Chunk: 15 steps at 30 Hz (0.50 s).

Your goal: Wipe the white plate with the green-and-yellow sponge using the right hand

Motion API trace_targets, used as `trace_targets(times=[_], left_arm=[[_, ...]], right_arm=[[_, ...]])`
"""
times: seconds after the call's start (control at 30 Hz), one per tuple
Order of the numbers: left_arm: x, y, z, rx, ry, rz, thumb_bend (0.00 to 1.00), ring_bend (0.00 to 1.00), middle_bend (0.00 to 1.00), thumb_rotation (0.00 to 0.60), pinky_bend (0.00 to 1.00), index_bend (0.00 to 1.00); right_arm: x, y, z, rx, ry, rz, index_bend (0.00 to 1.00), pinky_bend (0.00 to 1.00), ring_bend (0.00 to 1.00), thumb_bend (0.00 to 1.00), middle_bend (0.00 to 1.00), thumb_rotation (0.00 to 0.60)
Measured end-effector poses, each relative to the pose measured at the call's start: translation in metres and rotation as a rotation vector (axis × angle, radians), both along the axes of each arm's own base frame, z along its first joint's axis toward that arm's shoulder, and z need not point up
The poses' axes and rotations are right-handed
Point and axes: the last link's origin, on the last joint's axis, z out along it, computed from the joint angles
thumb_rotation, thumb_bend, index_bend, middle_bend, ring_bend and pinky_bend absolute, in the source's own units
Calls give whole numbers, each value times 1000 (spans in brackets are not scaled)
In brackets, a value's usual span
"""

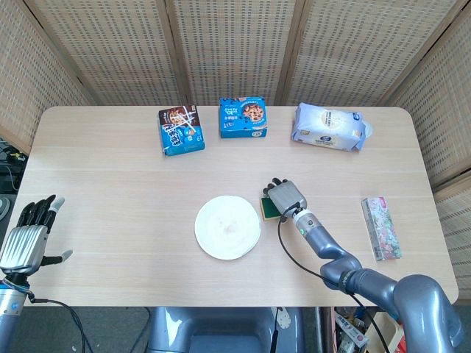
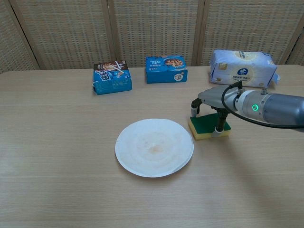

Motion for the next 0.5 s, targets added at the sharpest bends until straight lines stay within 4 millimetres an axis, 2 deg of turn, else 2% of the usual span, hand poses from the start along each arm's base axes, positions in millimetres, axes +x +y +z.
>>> trace_targets(times=[0.13, 0.3, 0.5], left_arm=[[0, 0, 0, 2, 0, -1, 0, 0, 0, 600, 0, 0], [-1, 0, 1, 7, -1, 0, 0, 0, 0, 600, 0, 0], [-3, 0, 2, 7, -3, 7, 0, 0, 0, 600, 0, 0]], right_arm=[[2, 0, -1, -9, -8, 14, 413, 421, 245, 87, 378, 600], [3, 1, -3, -17, -16, 35, 498, 491, 315, 194, 460, 600], [6, 1, -3, -32, -54, 56, 525, 552, 350, 240, 499, 600]])
